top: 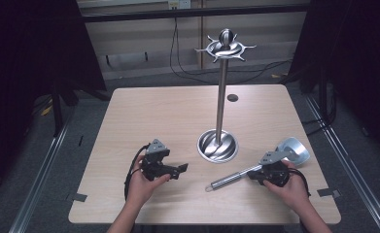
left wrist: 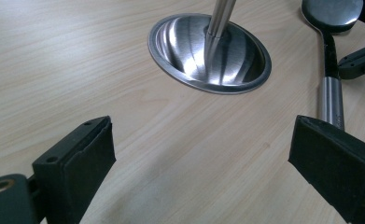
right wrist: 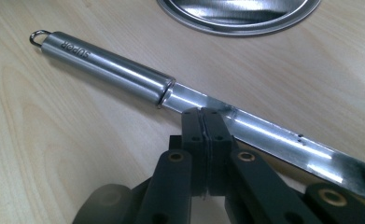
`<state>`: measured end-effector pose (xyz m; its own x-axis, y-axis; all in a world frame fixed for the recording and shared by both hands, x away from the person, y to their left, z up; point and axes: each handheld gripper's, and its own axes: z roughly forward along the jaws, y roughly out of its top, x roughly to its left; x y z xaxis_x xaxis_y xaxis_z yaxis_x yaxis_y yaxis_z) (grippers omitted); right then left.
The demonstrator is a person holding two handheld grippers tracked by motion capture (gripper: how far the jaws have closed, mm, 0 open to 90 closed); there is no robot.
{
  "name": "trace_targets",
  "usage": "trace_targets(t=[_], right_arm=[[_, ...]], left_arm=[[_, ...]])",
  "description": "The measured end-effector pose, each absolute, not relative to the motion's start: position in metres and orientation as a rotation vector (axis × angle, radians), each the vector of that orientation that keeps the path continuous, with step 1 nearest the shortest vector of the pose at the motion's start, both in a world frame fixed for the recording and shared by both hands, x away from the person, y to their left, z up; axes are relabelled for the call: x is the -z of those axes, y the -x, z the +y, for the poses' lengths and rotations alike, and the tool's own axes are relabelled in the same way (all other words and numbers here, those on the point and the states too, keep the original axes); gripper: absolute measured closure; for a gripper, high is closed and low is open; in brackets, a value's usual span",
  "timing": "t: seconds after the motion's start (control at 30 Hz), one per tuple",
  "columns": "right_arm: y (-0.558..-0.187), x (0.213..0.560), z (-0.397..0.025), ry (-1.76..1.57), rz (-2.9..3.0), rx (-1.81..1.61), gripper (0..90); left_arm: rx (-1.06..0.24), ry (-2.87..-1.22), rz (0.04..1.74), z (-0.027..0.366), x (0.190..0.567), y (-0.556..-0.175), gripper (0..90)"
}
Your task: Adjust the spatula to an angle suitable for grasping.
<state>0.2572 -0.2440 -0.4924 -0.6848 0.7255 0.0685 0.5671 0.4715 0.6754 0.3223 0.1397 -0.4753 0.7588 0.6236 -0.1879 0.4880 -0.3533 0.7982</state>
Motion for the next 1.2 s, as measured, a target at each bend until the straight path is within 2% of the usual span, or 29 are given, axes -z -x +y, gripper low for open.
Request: trace_targets(t=[0.63,1.2], right_arm=[[-0.276,0.495,-0.233,-1.076,2.506,-1.025,89.0],[-0.284,0.495,-0.231,-1.087,2.489,-1.049,88.0]], left_arm=[[-0.219,-1.995,0.894,0.164,0.474,-0.311,6.7],[-0.219,-1.997,0.905,0.171,0.476,-0.31,6.7]])
